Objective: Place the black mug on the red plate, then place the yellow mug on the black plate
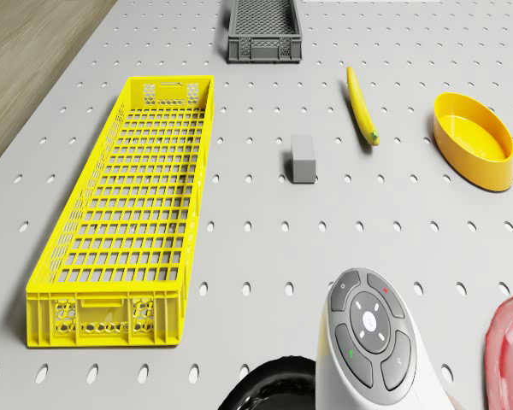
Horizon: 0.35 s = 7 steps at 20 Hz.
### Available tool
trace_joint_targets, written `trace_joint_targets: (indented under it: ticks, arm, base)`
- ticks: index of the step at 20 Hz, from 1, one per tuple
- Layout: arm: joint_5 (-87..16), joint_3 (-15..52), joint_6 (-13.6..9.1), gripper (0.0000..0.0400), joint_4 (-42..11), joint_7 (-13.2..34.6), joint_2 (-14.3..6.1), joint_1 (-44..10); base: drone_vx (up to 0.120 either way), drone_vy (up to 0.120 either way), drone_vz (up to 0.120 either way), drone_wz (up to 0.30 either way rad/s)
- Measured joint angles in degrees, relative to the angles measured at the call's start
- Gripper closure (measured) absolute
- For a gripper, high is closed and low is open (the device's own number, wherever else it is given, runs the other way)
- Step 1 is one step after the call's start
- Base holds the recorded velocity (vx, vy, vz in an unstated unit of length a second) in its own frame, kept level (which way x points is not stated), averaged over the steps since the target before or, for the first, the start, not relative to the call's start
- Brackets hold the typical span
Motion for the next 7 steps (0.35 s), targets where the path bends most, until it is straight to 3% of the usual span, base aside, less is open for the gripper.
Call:
trace_joint_targets:
  ticks: [7]
  arm:
    - [2.4, 2.8, -1.6, 0.0012, -1.7, -0.3, -0.3, 1.2]
  base:
    - [0.0, 0.0, 0.0, 0.0]
